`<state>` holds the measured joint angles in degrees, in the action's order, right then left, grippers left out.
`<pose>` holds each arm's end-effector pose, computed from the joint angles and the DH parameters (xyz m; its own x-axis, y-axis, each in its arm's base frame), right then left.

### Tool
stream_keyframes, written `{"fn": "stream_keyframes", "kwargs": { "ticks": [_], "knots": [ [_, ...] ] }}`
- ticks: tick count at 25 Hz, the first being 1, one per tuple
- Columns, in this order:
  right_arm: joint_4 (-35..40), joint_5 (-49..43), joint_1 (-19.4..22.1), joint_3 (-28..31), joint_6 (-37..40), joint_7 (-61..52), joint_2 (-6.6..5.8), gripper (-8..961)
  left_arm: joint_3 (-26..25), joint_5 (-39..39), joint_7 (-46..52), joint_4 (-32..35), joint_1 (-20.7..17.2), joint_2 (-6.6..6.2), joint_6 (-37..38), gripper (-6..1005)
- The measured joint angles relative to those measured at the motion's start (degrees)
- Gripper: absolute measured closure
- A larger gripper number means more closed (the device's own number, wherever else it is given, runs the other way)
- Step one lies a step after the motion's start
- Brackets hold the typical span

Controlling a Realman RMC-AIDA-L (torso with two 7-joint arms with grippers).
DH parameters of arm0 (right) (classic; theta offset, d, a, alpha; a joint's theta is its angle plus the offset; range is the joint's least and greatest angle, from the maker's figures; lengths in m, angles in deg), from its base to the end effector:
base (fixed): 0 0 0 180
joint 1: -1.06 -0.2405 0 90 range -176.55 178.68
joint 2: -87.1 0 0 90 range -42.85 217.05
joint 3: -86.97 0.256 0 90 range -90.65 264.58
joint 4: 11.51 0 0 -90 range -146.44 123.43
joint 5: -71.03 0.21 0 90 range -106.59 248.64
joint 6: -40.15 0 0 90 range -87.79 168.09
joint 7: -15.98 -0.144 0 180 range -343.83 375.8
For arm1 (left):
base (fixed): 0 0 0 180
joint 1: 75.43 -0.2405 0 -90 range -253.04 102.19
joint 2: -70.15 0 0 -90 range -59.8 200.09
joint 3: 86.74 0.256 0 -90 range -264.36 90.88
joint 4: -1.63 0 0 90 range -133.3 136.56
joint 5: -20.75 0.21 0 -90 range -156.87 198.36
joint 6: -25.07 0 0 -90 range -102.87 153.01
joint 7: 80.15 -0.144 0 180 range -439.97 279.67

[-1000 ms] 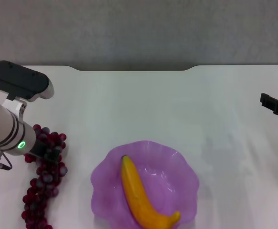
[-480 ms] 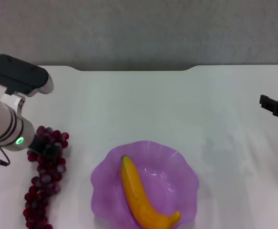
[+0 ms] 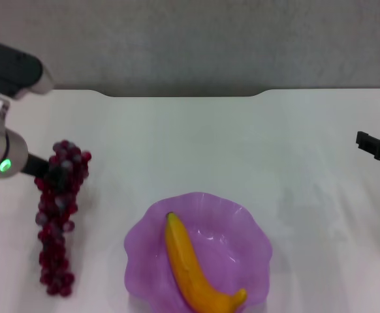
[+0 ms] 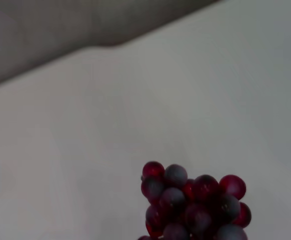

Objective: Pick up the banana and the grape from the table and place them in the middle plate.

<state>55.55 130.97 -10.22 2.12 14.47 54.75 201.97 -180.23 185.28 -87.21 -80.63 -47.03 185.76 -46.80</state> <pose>0.3006 0.3703 0.0407 0.5932 -0.5246 -0.6107 -0.7766 -0.1730 -0.6058 -0.2130 0.3841 0.0386 0.6158 0.7805 0.1079 0.5480 -0.3259 -0.7704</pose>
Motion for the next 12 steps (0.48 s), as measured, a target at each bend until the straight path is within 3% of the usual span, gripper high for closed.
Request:
{"fn": "stream_keyframes", "kwargs": {
  "ticks": [12],
  "knots": [
    [0.0, 0.0, -0.1, 0.0, -0.3, 0.0, 0.0, 347, -9.7, -0.1, -6.5, -17.7, -1.5, 0.39, -4.6, 789]
  ]
}}
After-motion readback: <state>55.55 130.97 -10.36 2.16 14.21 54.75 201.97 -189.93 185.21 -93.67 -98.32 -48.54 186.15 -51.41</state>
